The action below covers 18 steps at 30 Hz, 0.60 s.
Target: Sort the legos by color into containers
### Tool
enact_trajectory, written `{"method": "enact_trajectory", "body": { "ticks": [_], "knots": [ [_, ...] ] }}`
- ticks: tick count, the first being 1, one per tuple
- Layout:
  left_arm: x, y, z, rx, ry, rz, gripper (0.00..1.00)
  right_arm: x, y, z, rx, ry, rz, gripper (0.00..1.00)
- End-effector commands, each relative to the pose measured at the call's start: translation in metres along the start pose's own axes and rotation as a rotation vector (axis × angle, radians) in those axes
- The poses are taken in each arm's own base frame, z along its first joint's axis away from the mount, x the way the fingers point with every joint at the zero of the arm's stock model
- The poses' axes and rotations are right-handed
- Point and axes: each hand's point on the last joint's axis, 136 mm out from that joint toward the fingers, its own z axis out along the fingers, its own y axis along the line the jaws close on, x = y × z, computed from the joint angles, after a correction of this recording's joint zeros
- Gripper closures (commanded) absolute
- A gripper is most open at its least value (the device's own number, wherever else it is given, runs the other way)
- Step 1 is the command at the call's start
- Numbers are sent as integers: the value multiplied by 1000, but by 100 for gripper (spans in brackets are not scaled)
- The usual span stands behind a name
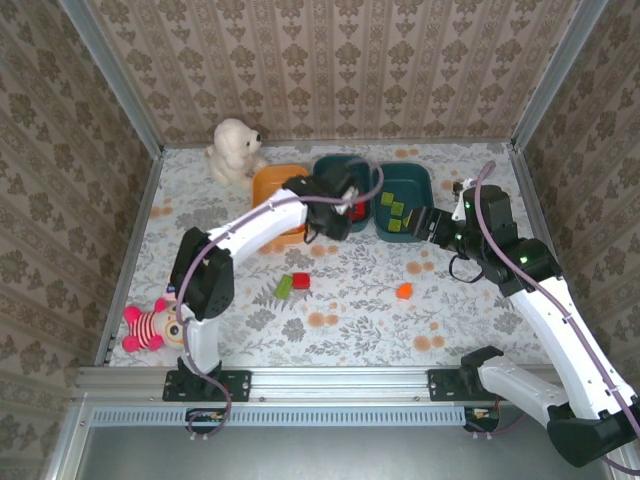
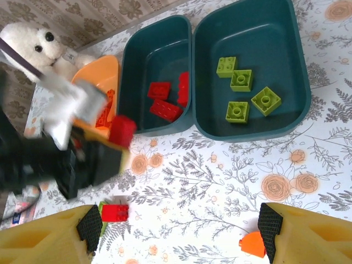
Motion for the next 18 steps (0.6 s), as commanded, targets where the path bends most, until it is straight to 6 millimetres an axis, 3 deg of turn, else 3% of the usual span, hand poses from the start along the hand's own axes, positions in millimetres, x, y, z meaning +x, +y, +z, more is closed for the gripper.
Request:
{"method": "enact_trajectory", "body": {
  "ticks": [1,5,11,18],
  "knots": [
    [-23,15,2,15,-22,-127,68,5,11,-3,-48,43,-26,22],
    [-59,42,26,0,-57,-231,68,10,15,0,-70,75,-32,22],
    [-110,58,60,38,-126,-299,67,15,16,-3,-85,89,-38,22],
    [-125,73,104,108,-141,-424,60,25,11,-9,-81,100,-32,22]
  ]
}}
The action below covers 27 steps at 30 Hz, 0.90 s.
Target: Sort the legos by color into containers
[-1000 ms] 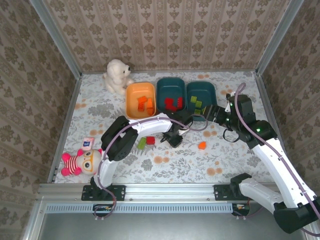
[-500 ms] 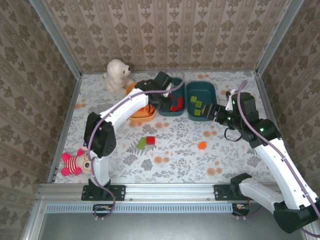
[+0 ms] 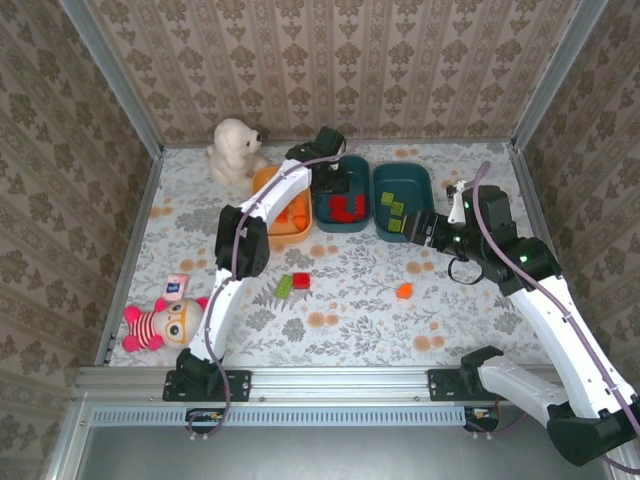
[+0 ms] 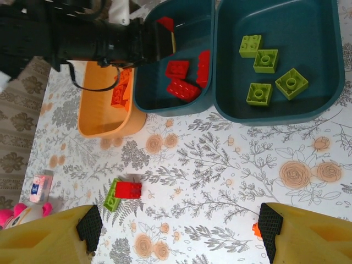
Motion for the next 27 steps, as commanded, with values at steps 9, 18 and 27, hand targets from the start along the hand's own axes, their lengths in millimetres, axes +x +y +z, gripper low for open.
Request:
{"method": "enact_trajectory", "body": {
  "ticks": [9,18,27],
  "knots": [
    [-8,-10,10,117,4,-127,44,22,-7,-3,5,62,-12,21],
    [-42,-25,-52,159,-111,-131,36,21,-4,19,10,104,-55,21],
    [-50,-6,-154,166,-250,-211,38,37,36,57,-16,186,-267,22]
  ]
}}
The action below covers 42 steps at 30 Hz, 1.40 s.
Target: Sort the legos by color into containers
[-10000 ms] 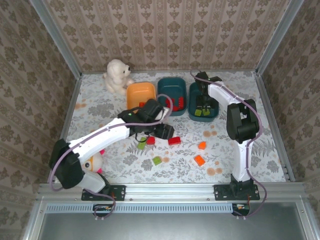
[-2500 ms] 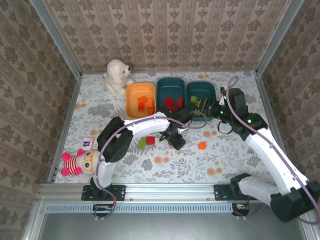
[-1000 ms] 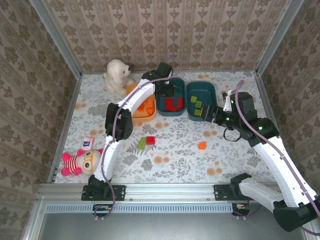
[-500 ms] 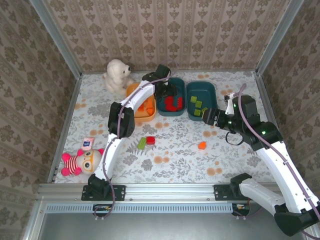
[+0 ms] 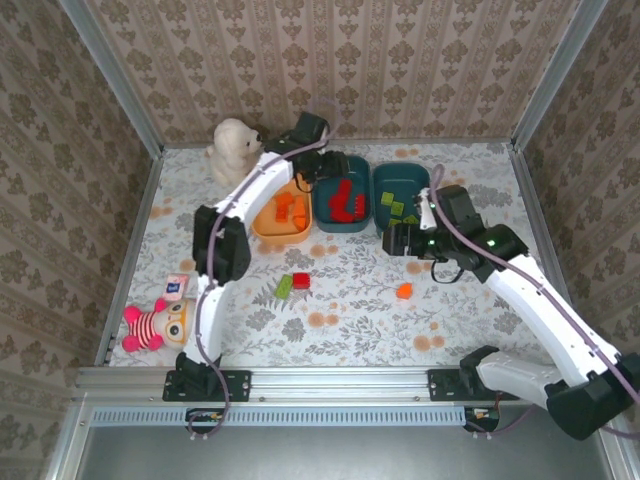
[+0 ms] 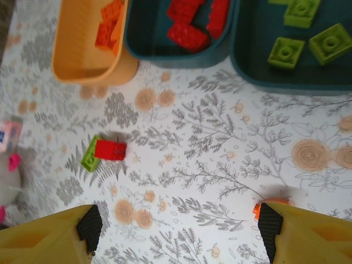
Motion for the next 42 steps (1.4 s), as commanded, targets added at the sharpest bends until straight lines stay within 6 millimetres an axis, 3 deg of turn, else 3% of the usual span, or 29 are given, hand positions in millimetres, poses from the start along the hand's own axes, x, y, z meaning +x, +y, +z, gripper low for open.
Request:
{"method": "enact_trajectory", "body": {
  "ticks": [1,5,8,12,14,18,21,24,27,34,38,42],
  "knots": [
    [-24,-2,-66,22,-132,-54,38,-10,28,11,-15,-13,-150,22],
    [-1,37,-111,-41,-170,-155,38,14,69,44,-55,95,-336,22],
    [33,87,-144,-115,-182,-280,38,43,107,70,-127,191,-472,22],
    [105,149,-179,-219,-159,-418,37,89,156,98,-213,314,-663,22],
    [139,171,-198,-262,-156,-478,37,101,172,113,-213,353,-728,21],
    [197,201,-236,-335,-182,-570,35,101,198,144,-165,390,-736,21],
    [226,212,-258,-365,-211,-608,35,111,221,163,-183,436,-707,26],
    [242,217,-275,-383,-232,-624,34,133,227,181,-162,556,-598,30],
    [247,215,-287,-386,-239,-615,34,146,220,186,-83,647,-468,32],
    [251,210,-294,-371,-223,-582,33,153,199,185,127,697,-204,32],
    [259,207,-288,-334,-206,-588,33,150,180,200,265,638,-63,30],
    [263,204,-292,-322,-198,-575,33,144,179,217,315,589,132,28]
  ]
}}
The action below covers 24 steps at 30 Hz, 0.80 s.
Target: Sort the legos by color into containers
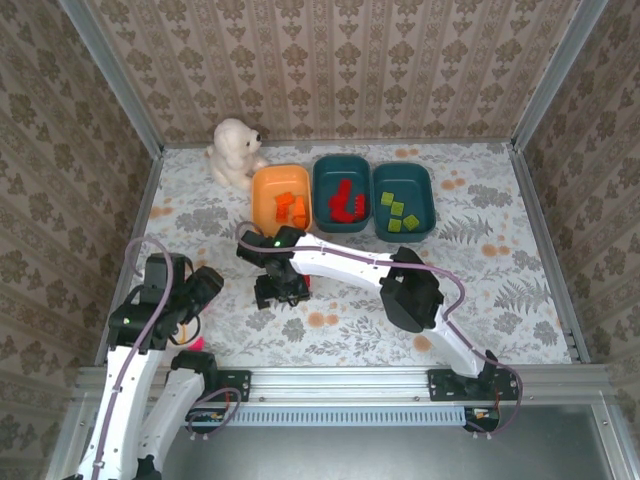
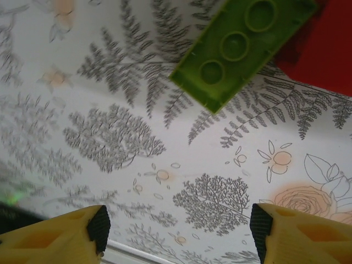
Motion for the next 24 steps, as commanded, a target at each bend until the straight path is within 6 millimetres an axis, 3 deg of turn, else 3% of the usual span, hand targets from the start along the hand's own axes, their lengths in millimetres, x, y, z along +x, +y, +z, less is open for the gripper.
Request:
{"method": "enact_trajectory", "body": {
  "ticks": [1,4,11,16,24],
  "knots": [
    [8,5,-7,-2,28,26,33,-14,-9,14,48,-31,252,27],
    [9,4,-15,14,23,42,33,-29,-4,19,46,-81,311,27],
    [18,10,-26,40,24,32,33,-52,-16,38,133,-182,399,27],
    [18,11,-32,45,17,42,33,-54,-33,48,227,-193,452,32],
    [17,9,-33,55,11,40,34,-56,-41,62,268,-193,441,59]
  ]
}}
